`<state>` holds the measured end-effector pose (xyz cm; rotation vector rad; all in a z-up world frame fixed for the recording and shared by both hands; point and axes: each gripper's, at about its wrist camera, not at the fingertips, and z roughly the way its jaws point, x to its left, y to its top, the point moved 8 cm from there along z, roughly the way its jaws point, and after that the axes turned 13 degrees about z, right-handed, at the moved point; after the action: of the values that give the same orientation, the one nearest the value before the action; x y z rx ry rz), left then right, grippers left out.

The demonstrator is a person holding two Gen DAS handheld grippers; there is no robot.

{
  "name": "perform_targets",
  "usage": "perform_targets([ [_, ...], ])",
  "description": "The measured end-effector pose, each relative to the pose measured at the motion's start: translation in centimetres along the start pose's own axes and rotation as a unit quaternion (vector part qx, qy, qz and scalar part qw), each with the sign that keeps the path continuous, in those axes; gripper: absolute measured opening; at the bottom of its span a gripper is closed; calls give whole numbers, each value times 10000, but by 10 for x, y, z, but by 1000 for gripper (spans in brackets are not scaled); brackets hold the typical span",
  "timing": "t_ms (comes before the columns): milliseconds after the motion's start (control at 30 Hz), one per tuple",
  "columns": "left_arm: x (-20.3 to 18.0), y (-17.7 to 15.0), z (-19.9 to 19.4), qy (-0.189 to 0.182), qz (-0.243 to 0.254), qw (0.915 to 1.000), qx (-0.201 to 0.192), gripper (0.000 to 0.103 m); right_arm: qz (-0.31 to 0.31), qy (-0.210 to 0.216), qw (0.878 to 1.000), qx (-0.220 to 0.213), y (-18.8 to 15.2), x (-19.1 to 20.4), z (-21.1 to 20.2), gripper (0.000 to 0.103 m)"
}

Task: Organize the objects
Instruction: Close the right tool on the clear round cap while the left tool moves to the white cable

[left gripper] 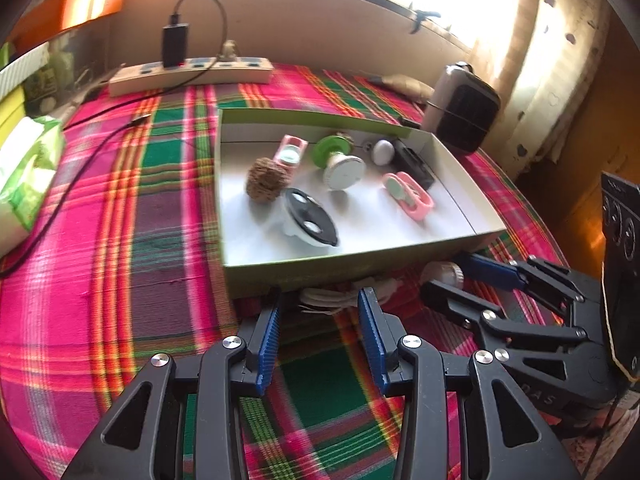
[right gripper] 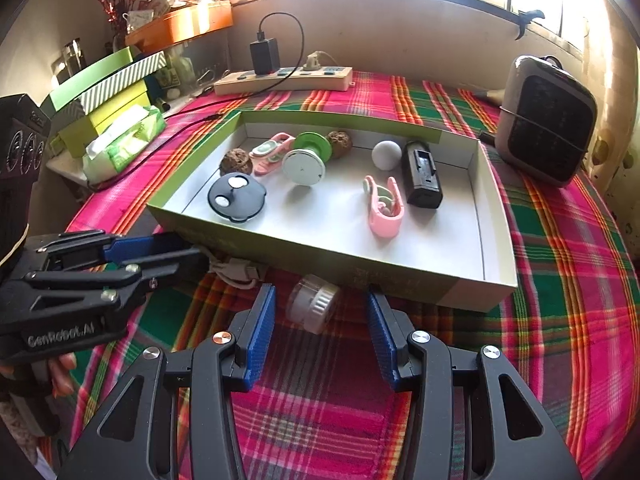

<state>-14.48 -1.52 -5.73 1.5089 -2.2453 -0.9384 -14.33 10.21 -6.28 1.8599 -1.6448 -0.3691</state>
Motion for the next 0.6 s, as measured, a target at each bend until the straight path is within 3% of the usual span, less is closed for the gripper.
perform_targets([
  [367, -22, -4, 1, -297, 273, 9992, 44, 36, 77, -74, 9999, -55, 0, -10, -3, 21],
  [600, -43, -12, -2, -450, 522, 9976, 109, 36, 161, -133, 9997, -103, -1, -19, -7, 20],
])
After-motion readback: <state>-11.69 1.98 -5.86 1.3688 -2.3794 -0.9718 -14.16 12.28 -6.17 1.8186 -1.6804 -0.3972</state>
